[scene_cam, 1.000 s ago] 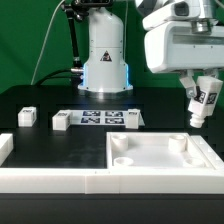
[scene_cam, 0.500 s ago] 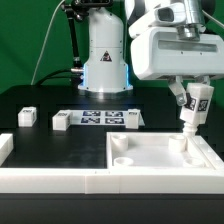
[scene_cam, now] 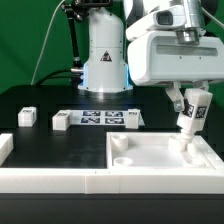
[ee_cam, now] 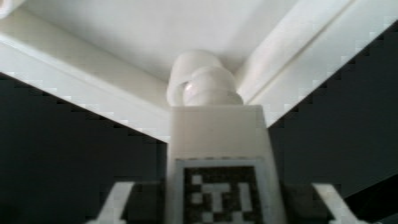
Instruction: Assemble one leg
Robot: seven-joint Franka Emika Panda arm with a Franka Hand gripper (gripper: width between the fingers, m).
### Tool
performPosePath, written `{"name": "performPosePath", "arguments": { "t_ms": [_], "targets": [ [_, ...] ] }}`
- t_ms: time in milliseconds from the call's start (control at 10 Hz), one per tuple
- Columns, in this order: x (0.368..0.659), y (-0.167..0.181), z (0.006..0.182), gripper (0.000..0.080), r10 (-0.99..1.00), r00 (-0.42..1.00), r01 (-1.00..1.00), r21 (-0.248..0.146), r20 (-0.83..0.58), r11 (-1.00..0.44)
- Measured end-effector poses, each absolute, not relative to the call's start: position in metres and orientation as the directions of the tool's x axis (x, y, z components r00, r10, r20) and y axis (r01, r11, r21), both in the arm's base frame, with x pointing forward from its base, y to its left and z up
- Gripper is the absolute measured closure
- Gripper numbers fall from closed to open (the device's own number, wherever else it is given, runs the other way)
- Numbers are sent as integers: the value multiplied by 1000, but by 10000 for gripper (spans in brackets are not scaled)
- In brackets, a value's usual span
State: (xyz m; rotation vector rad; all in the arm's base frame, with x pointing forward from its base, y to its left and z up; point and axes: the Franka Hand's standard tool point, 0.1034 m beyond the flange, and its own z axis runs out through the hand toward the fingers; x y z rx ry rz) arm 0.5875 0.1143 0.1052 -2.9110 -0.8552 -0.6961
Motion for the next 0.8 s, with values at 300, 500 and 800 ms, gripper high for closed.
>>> {"name": "performPosePath", "arguments": {
  "t_ms": [300, 500, 800],
  "targets": [
    [594, 111, 103, 509, 461, 775, 479, 74, 432, -875],
    [603, 119, 106, 509, 437, 793, 460, 53, 425, -886],
    [613, 121, 91, 509, 438, 788, 465, 49, 432, -884]
  ]
}}
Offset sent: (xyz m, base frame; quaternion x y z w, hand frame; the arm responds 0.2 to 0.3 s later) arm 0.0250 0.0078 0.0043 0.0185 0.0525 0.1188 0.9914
